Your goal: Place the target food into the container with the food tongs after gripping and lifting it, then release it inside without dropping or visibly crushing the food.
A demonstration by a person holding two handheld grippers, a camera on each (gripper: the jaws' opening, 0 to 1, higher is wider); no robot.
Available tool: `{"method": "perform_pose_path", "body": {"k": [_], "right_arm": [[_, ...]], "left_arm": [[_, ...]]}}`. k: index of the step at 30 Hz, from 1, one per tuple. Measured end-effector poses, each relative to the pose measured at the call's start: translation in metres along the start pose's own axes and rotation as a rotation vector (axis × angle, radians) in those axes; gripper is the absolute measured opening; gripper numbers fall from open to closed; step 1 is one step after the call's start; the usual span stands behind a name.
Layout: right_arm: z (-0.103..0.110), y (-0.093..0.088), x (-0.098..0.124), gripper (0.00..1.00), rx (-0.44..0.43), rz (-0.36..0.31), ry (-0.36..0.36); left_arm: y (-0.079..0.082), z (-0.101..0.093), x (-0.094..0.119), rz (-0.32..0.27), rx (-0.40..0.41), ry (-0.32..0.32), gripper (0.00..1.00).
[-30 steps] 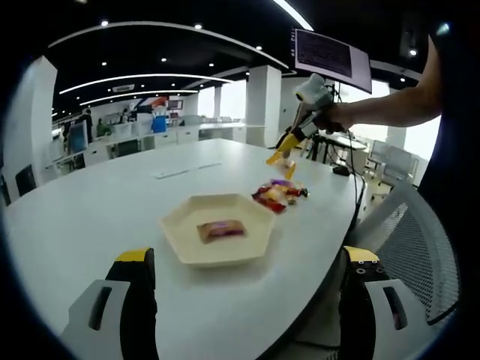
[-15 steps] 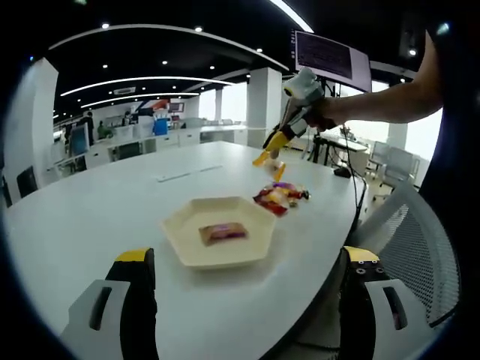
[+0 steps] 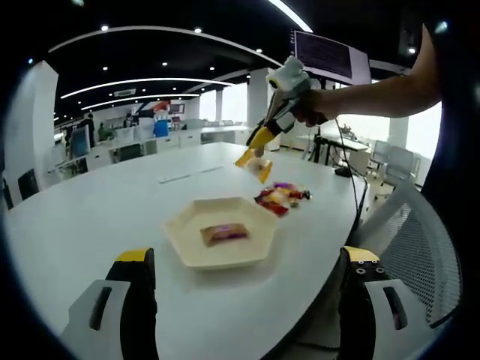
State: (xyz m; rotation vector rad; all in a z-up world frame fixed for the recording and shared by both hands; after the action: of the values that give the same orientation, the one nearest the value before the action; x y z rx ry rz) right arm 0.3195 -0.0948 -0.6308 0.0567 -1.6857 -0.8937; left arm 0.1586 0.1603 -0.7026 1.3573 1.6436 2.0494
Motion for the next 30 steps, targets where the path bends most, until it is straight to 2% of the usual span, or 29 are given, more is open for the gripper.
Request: {"method": "perform_pose_path", "body": {"k": [16,30], "right_arm": [[0.022,0.04,-0.027,0.14,0.063,-0.001,0.044],[0.029,0.055,-0.033,0.15,0.08,-0.004,0.069]], "left_arm": [[0.0,0.0,0.001,-0.003,0.0,0.002,0.99],[0.0,0.0,0.0,0.0,0.001,0.003,0.99]]}}
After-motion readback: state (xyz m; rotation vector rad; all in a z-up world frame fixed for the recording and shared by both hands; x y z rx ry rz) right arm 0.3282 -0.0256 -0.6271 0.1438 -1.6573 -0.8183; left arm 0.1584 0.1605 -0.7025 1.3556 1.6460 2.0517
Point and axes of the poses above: the point that each gripper's makers call its tool centre point, and the gripper's own axes: x roughly backward along the fingers, z roughly to its left, y roughly out of its top, the point moved 8 cm from there along x, roughly backward along the fingers, and after that the axes turned 12 degrees about z, right-handed, at the moved point
